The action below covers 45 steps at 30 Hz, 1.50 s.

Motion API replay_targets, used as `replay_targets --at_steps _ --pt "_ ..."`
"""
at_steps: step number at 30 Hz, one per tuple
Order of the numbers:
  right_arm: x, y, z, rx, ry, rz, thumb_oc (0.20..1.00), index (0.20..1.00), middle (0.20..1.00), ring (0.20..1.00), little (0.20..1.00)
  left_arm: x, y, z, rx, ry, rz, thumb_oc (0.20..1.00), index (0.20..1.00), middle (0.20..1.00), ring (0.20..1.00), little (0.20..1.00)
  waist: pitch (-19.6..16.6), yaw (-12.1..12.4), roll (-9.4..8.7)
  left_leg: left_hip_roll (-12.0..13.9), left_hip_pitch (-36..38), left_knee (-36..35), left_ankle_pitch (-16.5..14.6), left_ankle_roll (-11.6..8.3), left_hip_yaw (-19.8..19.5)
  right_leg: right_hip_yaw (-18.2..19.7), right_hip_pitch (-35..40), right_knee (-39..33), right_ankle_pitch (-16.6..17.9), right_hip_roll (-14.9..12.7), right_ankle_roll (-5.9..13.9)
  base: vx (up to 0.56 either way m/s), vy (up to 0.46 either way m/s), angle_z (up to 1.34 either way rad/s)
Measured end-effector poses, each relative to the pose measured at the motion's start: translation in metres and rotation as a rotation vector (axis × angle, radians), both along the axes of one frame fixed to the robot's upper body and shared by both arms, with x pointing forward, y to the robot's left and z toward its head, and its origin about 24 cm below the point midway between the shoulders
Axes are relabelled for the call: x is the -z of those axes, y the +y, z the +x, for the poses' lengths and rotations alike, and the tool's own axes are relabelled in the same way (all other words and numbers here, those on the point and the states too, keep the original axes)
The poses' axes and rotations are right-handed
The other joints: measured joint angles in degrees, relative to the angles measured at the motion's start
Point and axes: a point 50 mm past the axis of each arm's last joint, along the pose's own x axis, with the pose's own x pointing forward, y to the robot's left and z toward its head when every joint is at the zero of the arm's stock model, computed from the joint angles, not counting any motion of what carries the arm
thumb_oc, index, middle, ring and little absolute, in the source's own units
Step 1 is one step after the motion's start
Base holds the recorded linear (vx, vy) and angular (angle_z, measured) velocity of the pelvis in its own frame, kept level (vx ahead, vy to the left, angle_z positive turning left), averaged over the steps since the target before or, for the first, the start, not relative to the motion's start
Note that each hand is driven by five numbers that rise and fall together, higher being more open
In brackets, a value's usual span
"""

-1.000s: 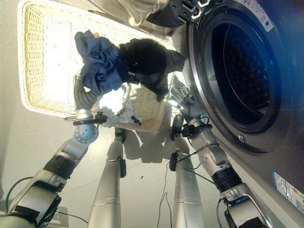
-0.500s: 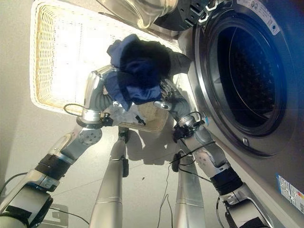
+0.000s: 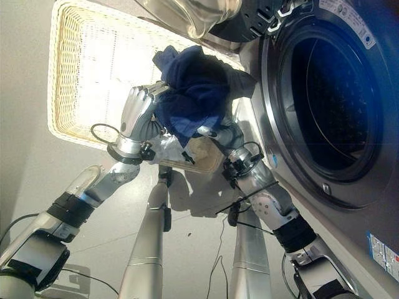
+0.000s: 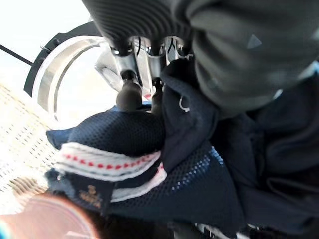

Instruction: Put the clothes into the washing machine.

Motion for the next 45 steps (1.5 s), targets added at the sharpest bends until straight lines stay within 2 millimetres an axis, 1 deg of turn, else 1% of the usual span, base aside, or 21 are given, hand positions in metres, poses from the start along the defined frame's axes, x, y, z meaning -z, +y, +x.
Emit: replay_targets --at_steps 7,8,9,10,21,33,35,36,38,43,45 --pt "-0.001 0.0 -0.001 0.011 -0.006 0.015 1.0 1.0 1.0 1.0 1.0 -0.001 -0.005 -0.003 0.022 0.006 0.034 0.2 0.2 0.2 0.2 0.2 0.01 -0.02 0.01 -0.05 -0.1 0.0 0.0 0.0 -0.09 -0.18 0.0 -0.04 -0.02 -0.11 0.03 0.0 0.0 0.0" --pt "-0.001 0.0 -0.001 0.014 -0.005 0.016 0.617 0.617 0.617 0.617 0.617 -0.001 -0.006 -0.004 0.026 0.007 0.039 0.2 0.2 0.2 0.2 0.2 0.01 -0.01 0.01 -0.07 -0.1 -0.01 0.0 0.0 -0.1 -0.19 0.0 -0.04 -0.03 -0.13 0.04 0.0 0.0 0.0" --pt "-0.001 0.0 -0.001 0.018 -0.002 0.018 0.457 0.457 0.457 0.457 0.457 -0.001 -0.008 -0.004 0.028 0.007 0.051 0.2 0.2 0.2 0.2 0.2 0.01 -0.03 0.01 -0.08 -0.12 -0.01 0.0 0.0 -0.11 -0.2 0.0 -0.06 -0.03 -0.15 0.04 0.0 0.0 0.0" --pt "-0.001 0.001 -0.001 0.024 0.003 0.021 0.2 0.2 0.2 0.2 0.2 -0.001 -0.009 -0.004 0.024 0.001 0.069 0.2 0.2 0.2 0.2 0.2 0.01 -0.03 0.01 -0.1 -0.13 -0.01 0.0 0.0 -0.12 -0.22 0.0 -0.06 -0.03 -0.16 0.04 0.0 0.0 0.0" --pt "0.003 -0.005 0.002 0.067 0.075 0.081 0.2 0.2 0.2 0.2 0.2 -0.003 -0.022 -0.012 0.086 -0.025 0.15 0.2 0.2 0.2 0.2 0.2 0.0 -0.13 0.01 -0.11 -0.2 -0.05 -0.01 0.01 -0.12 -0.25 -0.02 -0.25 -0.03 -0.17 0.05 0.0 0.0 0.0" --pt "0.005 -0.006 0.002 0.074 0.088 0.085 0.2 0.2 0.2 0.2 0.2 -0.003 -0.023 -0.012 0.079 -0.027 0.174 0.2 0.2 0.2 0.2 0.2 0.0 -0.21 0.01 -0.1 -0.29 -0.2 -0.02 0.02 -0.08 -0.25 -0.11 -0.43 -0.03 -0.16 0.05 0.0 0.0 0.0" --pt "0.005 -0.006 0.002 0.069 0.093 0.092 0.2 0.2 0.2 0.2 0.2 -0.003 -0.023 -0.011 0.077 -0.027 0.173 0.573 0.573 0.573 0.573 0.573 0.0 -0.2 0.01 -0.1 -0.3 -0.21 -0.02 0.02 -0.09 -0.26 -0.11 -0.45 -0.03 -0.16 0.05 0.0 0.0 0.0" --pt "0.005 -0.006 0.002 0.07 0.096 0.094 0.2 0.2 0.2 0.2 0.2 -0.003 -0.023 -0.011 0.075 -0.028 0.171 1.0 1.0 1.0 1.0 1.0 0.0 -0.19 0.01 -0.1 -0.3 -0.22 -0.02 0.02 -0.08 -0.26 -0.11 -0.47 -0.03 -0.16 0.05 0.0 0.0 0.0" --pt "0.006 -0.007 0.002 0.074 0.103 0.102 0.2 0.2 0.2 0.2 0.2 -0.002 -0.022 -0.011 0.069 -0.033 0.148 1.0 1.0 1.0 1.0 1.0 0.0 -0.18 0.0 -0.1 -0.3 -0.23 -0.02 0.02 -0.09 -0.26 -0.11 -0.47 -0.03 -0.15 0.05 0.0 0.0 0.0" --pt "0.008 -0.008 0.002 0.065 0.128 0.127 0.2 0.2 0.2 0.2 0.2 -0.006 -0.018 -0.01 0.055 -0.055 0.021 1.0 1.0 1.0 1.0 1.0 0.0 -0.06 0.01 -0.09 -0.31 -0.25 -0.02 0.02 -0.11 -0.29 -0.11 -0.47 -0.03 -0.15 0.05 0.0 0.0 0.0" --pt "0.007 -0.007 0.002 0.062 0.124 0.147 0.2 0.2 0.2 0.2 0.2 -0.004 -0.015 -0.01 0.048 -0.051 -0.016 1.0 1.0 1.0 1.0 1.0 0.0 -0.03 0.0 -0.09 -0.31 -0.24 -0.02 0.01 -0.12 -0.3 -0.11 -0.45 -0.03 -0.15 0.05 0.0 0.0 0.0"
